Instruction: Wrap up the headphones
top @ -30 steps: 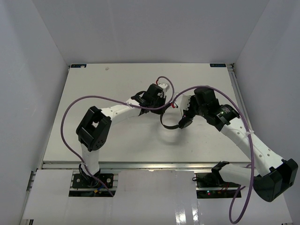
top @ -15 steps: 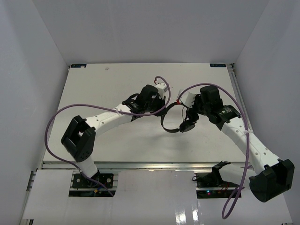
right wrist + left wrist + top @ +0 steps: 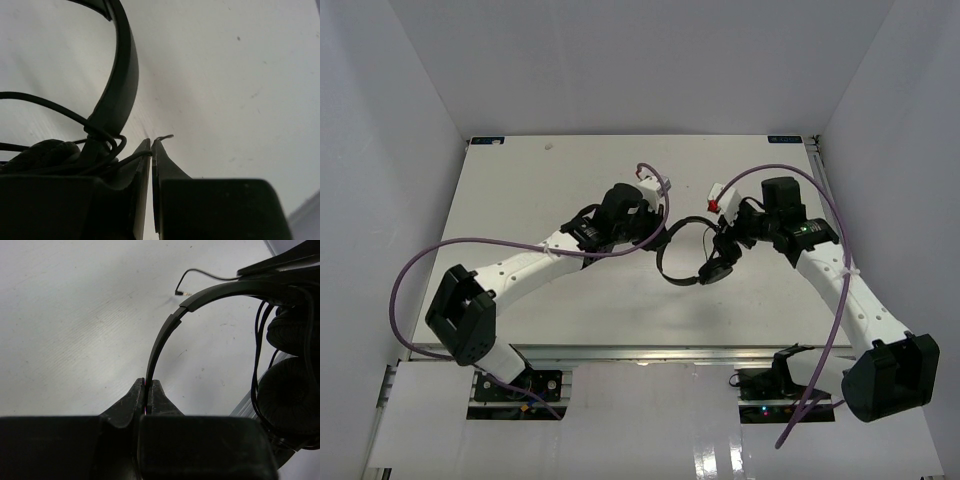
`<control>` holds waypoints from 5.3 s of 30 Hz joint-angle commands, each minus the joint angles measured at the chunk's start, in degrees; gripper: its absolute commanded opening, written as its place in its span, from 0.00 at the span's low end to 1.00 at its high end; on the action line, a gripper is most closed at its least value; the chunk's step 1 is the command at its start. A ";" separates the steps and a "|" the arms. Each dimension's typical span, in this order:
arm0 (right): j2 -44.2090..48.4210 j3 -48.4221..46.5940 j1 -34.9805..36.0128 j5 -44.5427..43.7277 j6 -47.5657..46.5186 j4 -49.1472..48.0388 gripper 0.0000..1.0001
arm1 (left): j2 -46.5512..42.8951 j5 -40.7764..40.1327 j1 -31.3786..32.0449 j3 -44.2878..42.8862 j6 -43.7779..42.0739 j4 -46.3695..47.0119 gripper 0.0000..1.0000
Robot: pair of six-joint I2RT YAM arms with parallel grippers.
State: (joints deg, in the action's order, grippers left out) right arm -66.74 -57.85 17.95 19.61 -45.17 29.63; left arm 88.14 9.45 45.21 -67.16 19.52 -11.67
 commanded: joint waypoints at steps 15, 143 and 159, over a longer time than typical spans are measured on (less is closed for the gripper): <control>-5.52 -9.06 -3.47 35.74 10.15 0.51 0.14 | -9.48 4.52 0.24 -5.14 0.33 -0.57 0.00; 2.26 14.34 -1.43 26.77 12.45 -9.00 0.08 | 6.77 -25.49 0.14 -0.57 20.41 4.72 0.00; -10.68 15.81 -1.34 29.57 6.23 -8.32 0.08 | 16.02 -22.21 0.14 -0.81 14.12 1.85 0.00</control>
State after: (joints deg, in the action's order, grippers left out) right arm -75.51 -42.47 16.27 46.88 -37.16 22.48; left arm 104.17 -14.05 45.47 -66.11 35.41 -10.24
